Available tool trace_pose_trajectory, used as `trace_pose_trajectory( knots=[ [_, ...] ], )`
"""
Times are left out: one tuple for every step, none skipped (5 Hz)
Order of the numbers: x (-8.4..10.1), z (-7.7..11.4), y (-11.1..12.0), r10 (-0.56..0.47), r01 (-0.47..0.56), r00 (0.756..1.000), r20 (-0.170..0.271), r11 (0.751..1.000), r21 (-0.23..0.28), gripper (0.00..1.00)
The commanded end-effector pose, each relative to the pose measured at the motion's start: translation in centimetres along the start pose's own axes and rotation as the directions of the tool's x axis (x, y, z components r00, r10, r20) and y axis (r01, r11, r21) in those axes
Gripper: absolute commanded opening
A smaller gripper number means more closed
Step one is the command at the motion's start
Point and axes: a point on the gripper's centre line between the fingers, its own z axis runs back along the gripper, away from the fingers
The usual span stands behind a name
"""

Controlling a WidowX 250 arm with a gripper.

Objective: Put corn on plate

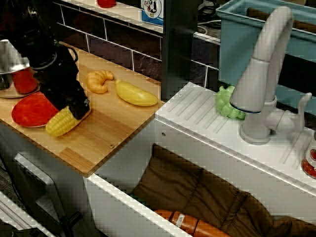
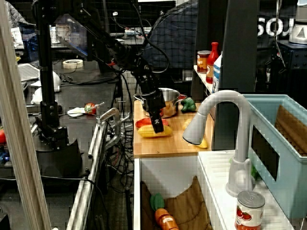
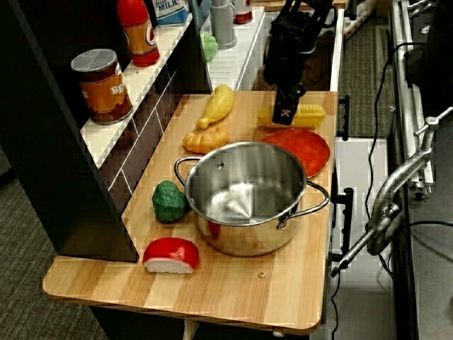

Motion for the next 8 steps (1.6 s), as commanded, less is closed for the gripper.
trace_pose_trajectory(
  knots=[
    [3.6, 6.0, -0.5, 0.020, -0.020, 1.000, 0.007, 1.000, -0.002, 0.00],
    [5.2, 8.3, -0.1, 0.028, -0.028, 0.999, -0.032, 0.999, -0.017, 0.00],
    [6.6, 9.7, 1.7, 0.009, -0.008, 0.996, -0.086, 1.000, 0.007, 0.00],
    [6.7, 9.8, 4.1, 0.007, -0.005, 0.995, -0.102, 1.000, 0.022, 0.00],
    [6.2, 9.4, 5.6, -0.002, 0.006, 0.994, -0.111, 0.999, 0.032, 0.00],
    [5.3, 9.8, 6.3, -0.028, 0.031, 0.993, -0.115, 0.999, 0.025, 0.00],
    [3.9, 9.1, 7.0, -0.065, 0.069, 0.987, -0.148, 0.997, 0.019, 0.00],
    [2.8, 8.2, 7.2, -0.101, 0.107, 0.980, -0.171, 0.994, 0.027, 0.00]
  ],
)
